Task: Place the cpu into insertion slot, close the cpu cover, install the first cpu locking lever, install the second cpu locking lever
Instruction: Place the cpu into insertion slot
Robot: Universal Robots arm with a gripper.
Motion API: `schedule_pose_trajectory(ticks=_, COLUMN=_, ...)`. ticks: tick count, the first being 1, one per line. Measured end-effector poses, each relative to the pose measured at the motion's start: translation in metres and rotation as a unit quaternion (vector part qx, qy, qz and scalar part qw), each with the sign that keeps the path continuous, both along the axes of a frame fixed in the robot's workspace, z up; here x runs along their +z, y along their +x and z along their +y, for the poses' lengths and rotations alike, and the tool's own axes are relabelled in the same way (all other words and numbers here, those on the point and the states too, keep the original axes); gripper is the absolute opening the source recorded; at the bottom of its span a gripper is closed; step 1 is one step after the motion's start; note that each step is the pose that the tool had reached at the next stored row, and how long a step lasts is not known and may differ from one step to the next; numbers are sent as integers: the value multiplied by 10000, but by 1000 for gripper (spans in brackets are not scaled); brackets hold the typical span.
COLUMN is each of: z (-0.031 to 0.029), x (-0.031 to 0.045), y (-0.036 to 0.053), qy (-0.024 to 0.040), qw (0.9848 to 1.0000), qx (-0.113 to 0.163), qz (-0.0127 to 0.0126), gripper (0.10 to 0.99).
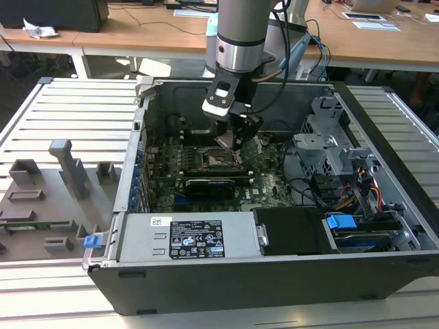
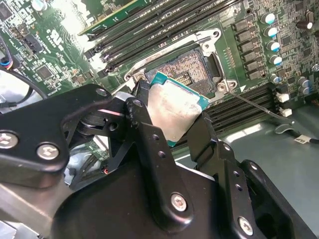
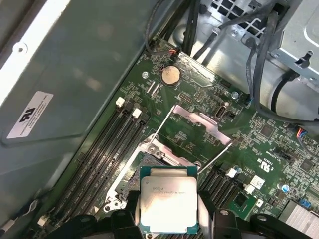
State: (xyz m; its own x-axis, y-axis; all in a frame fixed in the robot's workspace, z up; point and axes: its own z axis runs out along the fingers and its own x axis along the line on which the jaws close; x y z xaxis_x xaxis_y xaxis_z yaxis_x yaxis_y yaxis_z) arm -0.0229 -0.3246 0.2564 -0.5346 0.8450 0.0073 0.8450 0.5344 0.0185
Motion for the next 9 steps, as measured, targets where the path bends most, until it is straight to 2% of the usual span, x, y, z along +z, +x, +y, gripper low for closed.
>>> schedule_pose_trajectory(ticks=3, z=0, x=-1, y=0, qy=-9, qw=9998, qx=-220, qz=0, gripper=541)
schedule_pose_trajectory(ticks=9, z=0, x=-2, y=0, qy=-25, qw=9991, qx=-412, qz=0, gripper=541)
